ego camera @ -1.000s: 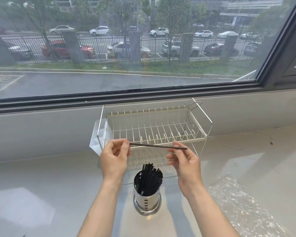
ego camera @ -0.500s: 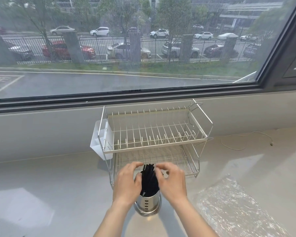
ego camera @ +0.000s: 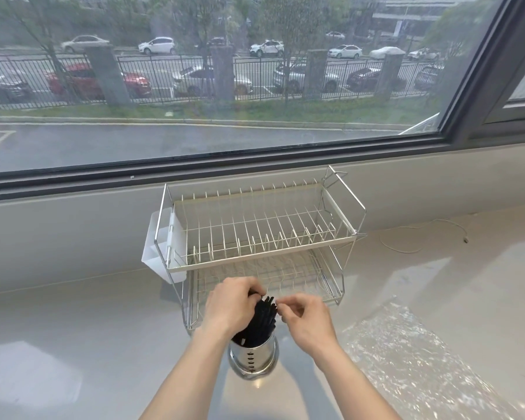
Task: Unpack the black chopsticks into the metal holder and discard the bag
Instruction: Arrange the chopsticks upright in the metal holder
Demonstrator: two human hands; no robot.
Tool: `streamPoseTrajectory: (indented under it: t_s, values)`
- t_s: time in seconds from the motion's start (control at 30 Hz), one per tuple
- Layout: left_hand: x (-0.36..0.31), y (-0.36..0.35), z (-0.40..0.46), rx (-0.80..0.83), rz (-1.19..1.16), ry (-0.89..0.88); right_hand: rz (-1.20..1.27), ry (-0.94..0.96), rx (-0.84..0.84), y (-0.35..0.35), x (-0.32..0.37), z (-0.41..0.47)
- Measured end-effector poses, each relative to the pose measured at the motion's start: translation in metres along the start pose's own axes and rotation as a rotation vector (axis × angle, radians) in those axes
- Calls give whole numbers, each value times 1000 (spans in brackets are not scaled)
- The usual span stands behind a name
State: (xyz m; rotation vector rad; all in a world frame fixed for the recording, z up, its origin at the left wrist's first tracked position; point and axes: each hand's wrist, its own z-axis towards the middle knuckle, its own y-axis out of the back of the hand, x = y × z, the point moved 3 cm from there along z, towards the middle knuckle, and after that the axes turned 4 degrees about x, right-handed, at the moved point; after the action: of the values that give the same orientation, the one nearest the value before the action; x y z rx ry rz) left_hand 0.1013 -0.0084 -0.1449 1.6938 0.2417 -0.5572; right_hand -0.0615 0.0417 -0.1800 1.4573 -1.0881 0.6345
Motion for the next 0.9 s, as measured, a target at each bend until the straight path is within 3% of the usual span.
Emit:
streamPoseTrajectory:
  t_s: [0.1, 0.2, 0.3, 0.4, 0.5, 0.7, 0.9]
  values:
    - [16, 10, -4, -73, -129, 85, 18, -4, 14, -8, 3, 2]
    - [28, 17, -8, -119, -61, 130, 23, 27, 41, -16, 9, 2]
    - [28, 13, -13, -30, 19, 98, -41, 27, 5, -19, 12, 4]
    - [16, 3, -12, 55, -86, -38, -44, 15, 17, -22, 15, 4]
    - [4, -9, -8, 117, 22, -109, -71, 14, 10, -22, 16, 3]
    - [-2, 2, -5, -57, 126, 2, -51, 9, -42, -17, 16, 1]
    - [14, 18, -13, -188, -92, 107, -62, 29, -134, -7, 23, 4]
